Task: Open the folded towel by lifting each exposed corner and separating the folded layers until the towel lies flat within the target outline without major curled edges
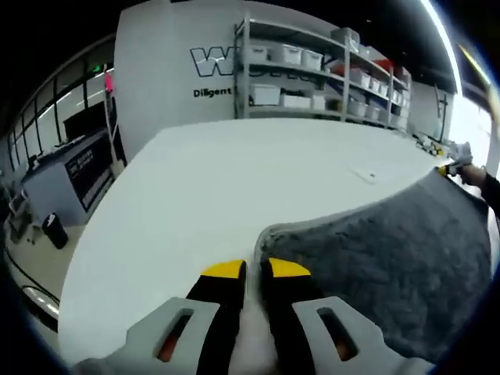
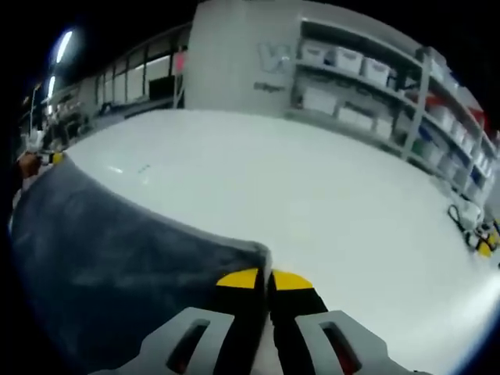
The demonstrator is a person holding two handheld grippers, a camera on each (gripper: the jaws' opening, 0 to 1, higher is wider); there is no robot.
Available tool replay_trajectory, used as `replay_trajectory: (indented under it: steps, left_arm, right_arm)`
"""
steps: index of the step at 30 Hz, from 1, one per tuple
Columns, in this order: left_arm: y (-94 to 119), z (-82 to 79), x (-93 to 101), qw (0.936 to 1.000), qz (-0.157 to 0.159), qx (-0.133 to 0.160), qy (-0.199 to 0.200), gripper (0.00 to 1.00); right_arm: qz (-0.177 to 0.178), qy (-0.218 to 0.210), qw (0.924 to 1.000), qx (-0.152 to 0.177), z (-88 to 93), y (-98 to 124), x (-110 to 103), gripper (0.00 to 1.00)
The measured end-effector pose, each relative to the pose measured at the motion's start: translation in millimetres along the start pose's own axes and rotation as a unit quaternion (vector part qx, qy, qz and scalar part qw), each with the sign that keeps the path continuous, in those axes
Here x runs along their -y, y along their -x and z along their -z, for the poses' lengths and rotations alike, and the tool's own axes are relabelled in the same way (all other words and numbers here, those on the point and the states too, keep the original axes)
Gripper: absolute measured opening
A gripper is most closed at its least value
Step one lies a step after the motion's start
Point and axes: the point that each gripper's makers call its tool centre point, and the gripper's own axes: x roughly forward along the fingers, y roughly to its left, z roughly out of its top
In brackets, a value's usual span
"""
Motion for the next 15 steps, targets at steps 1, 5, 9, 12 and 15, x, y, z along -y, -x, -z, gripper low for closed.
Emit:
replay_trajectory:
  steps: [1,5,9,12,15]
  left_arm:
    - [2,-0.5,-0.7,0.9996,0.006,0.007,0.027,0.43]
    - [9,-1.1,-9.6,0.9977,0.003,0.014,0.066,0.99]
    - [25,-7.0,-16.4,0.9987,-0.015,0.034,0.036,1.0]
    - [35,-14.2,-18.1,0.9979,-0.016,0.049,0.04,1.0]
    - [41,-24.1,-20.4,0.9971,-0.025,0.069,0.023,1.0]
  right_arm:
    - [0.005,-0.002,1.0,0.004,-1.8,2,1,0.22]
    - [0.029,-0.002,0.9994,0.017,-6.4,5,11,0.74]
    - [0.067,0.006,0.9977,0.014,-7.5,15,24,1.0]
    - [0.057,-0.021,0.9978,0.024,-11.1,25,22,1.0]
    - [0.06,-0.015,0.9977,0.029,-15.2,32,18,1.0]
